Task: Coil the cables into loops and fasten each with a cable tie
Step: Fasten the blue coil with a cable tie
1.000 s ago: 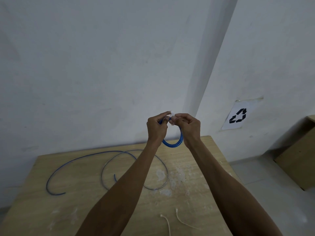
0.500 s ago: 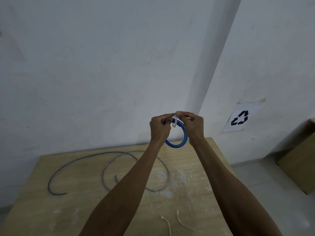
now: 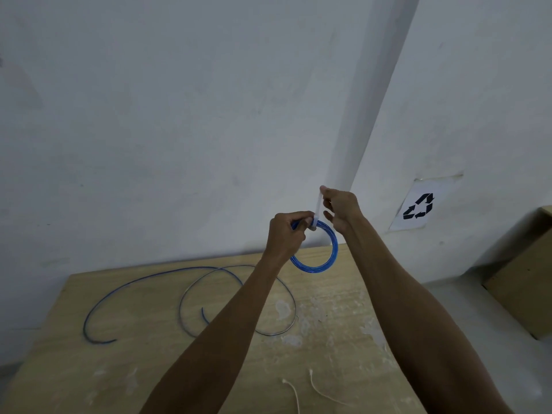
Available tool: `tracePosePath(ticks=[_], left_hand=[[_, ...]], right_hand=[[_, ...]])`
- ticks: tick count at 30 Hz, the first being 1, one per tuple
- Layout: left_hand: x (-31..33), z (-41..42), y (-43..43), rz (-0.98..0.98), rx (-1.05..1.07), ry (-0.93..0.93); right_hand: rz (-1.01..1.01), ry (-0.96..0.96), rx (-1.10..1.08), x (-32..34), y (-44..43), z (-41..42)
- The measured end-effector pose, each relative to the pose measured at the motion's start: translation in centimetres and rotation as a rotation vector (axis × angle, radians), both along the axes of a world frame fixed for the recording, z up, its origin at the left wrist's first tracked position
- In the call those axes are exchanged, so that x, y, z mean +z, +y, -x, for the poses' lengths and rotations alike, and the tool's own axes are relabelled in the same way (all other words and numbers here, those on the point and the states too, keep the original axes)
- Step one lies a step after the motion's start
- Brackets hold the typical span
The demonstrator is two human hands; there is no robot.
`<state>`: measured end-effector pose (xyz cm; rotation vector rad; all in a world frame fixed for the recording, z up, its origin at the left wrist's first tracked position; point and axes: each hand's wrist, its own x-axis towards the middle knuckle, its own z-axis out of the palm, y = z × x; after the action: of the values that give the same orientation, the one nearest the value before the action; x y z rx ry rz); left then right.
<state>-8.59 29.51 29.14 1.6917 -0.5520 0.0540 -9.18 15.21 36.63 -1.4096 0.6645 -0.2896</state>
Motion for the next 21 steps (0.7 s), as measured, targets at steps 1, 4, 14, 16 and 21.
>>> tracePosePath(ticks=[1,4,14,16,21], left_hand=[[0.2,-0.1,0.0,-0.006,0.011,0.001],[0.7,-0.8,0.7,0.020,0.084,0.027],[2.0,-2.3,2.0,0.159,0.170,0.160],[2.0,-2.5,1.9,0.188,0.171,0.229],[2.1,-2.6,2.1,0.235,0.185,0.278]], right_hand=[[-0.007,-0.021,-0.003,-0.3,0.3,0.0],[0.060,-0.028,0.135,-0.9,0.7,0.8],[0.140,-0.244,0.361,-3.3,0.2,3.1],[0.214,-0.287,0.365,-3.3,0.3,3.0],[0.241,-0.364,0.400,-3.4,0.3,3.1]])
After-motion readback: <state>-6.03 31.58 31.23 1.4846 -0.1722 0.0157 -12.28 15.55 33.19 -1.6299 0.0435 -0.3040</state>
